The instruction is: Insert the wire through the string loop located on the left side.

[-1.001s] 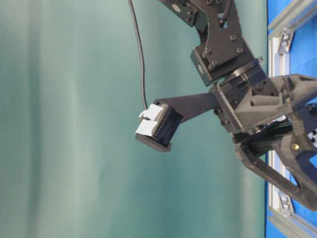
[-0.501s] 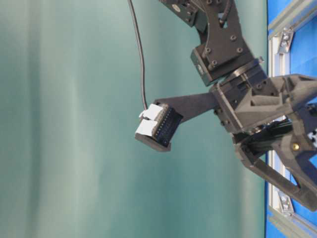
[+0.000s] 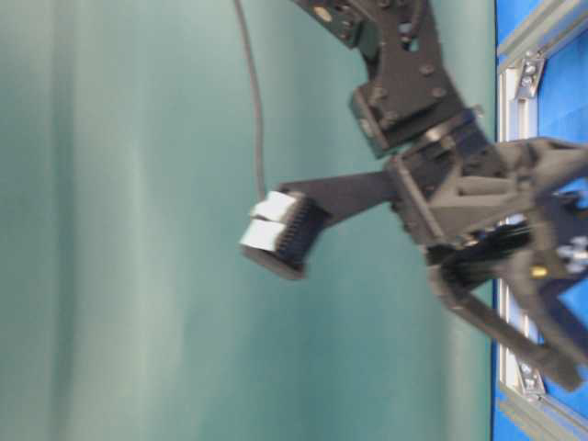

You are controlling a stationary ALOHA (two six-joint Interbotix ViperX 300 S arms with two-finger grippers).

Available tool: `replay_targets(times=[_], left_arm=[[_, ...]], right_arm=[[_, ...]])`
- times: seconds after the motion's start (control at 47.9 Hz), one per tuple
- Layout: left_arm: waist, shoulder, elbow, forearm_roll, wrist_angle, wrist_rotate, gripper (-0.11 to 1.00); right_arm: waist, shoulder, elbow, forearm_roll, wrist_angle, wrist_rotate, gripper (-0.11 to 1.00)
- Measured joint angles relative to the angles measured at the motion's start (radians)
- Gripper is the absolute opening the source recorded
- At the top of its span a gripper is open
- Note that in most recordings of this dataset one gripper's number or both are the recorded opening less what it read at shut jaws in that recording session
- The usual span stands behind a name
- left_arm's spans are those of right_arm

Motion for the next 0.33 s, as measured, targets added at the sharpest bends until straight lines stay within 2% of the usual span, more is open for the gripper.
replay_targets(times=[0.334], left_arm=[[0.002, -0.129, -0.023, -0.002, 0.015, 0.000, 0.79]], right_arm=[[-0.002, -0.129, -0.002, 0.000, 0.069, 0.000, 0.88]])
